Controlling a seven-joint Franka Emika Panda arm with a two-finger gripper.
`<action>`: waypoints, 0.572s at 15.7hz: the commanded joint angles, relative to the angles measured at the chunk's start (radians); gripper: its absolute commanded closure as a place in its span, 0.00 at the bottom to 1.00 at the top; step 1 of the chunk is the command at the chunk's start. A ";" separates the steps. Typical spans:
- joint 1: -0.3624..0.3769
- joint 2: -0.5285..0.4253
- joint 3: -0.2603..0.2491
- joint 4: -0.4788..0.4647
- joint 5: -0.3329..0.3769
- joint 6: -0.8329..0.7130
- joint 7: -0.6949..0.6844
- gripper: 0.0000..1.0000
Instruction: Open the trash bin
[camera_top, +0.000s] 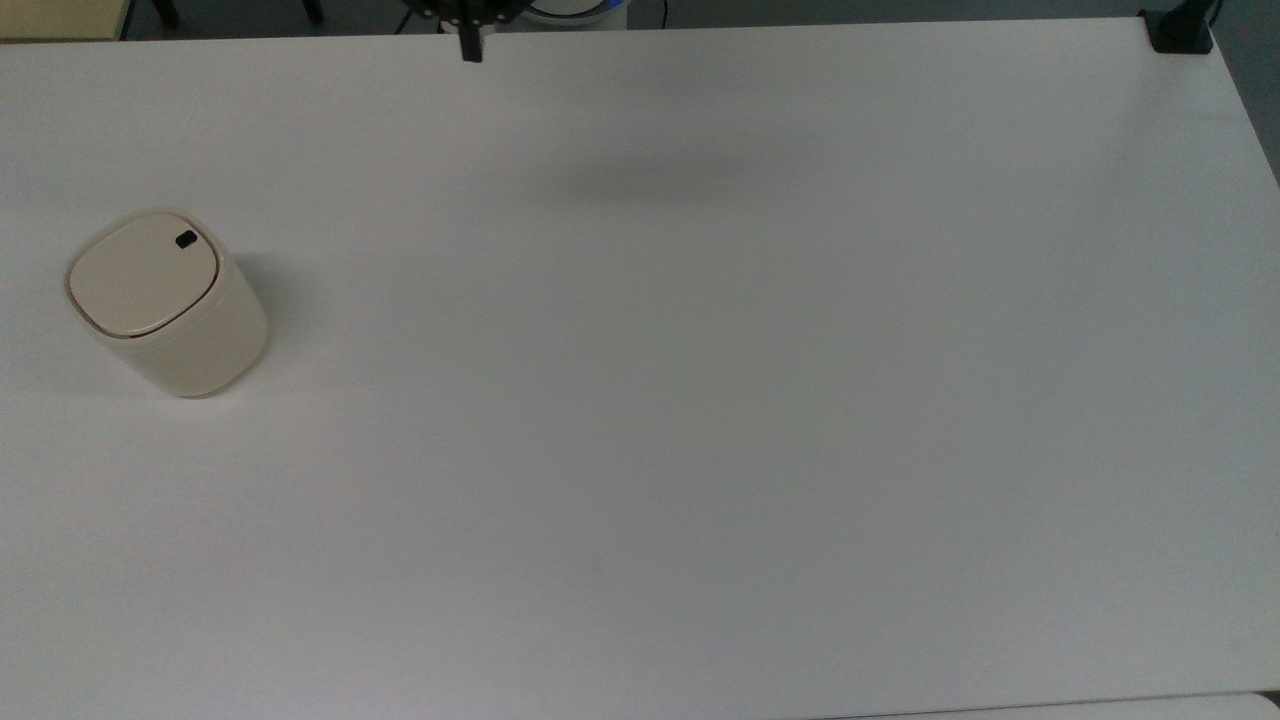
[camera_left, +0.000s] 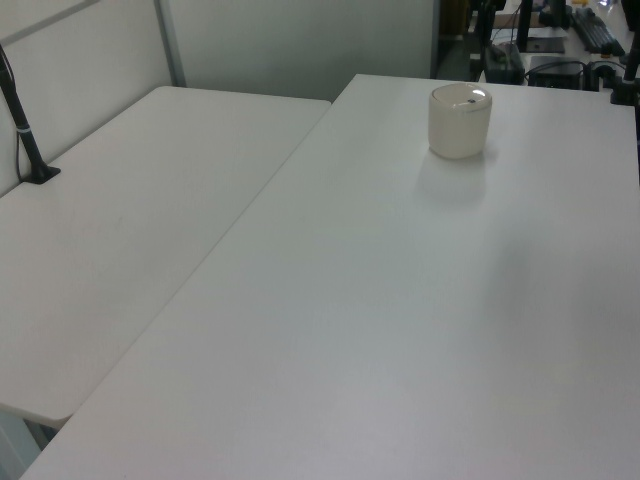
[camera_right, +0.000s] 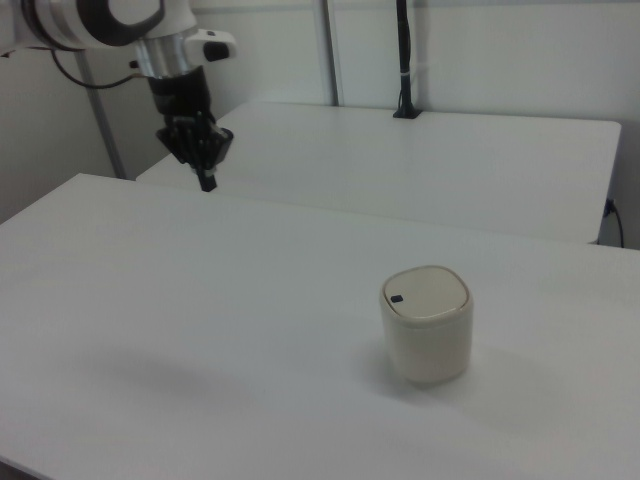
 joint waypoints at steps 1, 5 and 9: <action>-0.071 0.005 -0.005 -0.017 0.005 0.088 0.018 1.00; -0.166 0.085 -0.005 -0.017 -0.001 0.163 0.056 1.00; -0.260 0.134 -0.007 -0.017 0.000 0.281 0.131 1.00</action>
